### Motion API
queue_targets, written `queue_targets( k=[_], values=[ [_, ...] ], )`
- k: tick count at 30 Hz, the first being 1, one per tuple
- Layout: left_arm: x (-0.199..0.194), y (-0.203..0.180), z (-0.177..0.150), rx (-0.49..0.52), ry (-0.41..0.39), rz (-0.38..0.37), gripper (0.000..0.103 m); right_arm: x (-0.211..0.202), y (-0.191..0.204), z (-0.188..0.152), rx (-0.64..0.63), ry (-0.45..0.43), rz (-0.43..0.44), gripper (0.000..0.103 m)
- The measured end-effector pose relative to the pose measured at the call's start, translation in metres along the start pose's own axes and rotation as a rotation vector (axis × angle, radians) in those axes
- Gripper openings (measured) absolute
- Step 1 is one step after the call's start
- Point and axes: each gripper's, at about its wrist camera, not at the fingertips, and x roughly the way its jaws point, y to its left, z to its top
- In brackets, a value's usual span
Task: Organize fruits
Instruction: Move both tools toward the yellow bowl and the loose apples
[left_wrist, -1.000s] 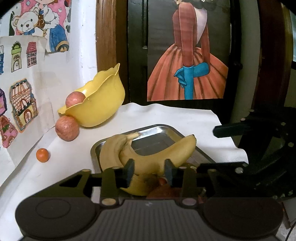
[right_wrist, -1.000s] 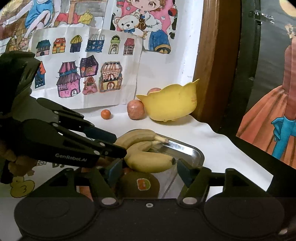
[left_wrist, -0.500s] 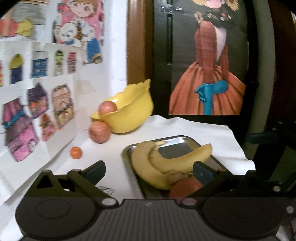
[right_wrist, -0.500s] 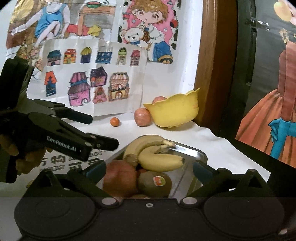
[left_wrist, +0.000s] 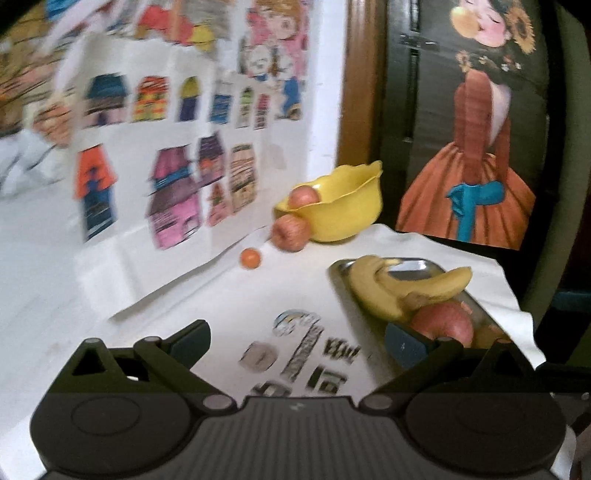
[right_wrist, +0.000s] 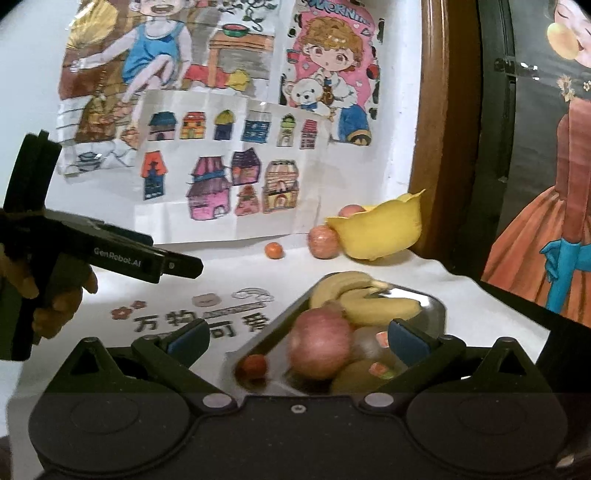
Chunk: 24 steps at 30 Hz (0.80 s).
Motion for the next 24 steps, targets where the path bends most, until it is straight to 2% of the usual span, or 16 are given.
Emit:
queue_targets(
  k=[8, 14, 19, 24],
  values=[
    [-0.039, 0.026, -0.028, -0.053, -0.008, 0.099, 0.103, -0.005, 0.027, -0.004, 0.072, -0.022, 0.049, 0.102],
    [-0.049, 0.054, -0.033, -0.107, -0.016, 0.229, 0.103, 0.021, 0.046, 0.009, 0.093, -0.038, 0.108, 0.102],
    [-0.028, 0.076, -0.03, -0.175, -0.017, 0.284, 0.103, 0.071, 0.043, 0.028, 0.124, -0.078, 0.169, 0.102],
    [0.019, 0.078, -0.009, -0.155, -0.038, 0.324, 0.103, 0.134, 0.028, 0.047, 0.131, -0.108, 0.199, 0.102]
  ],
)
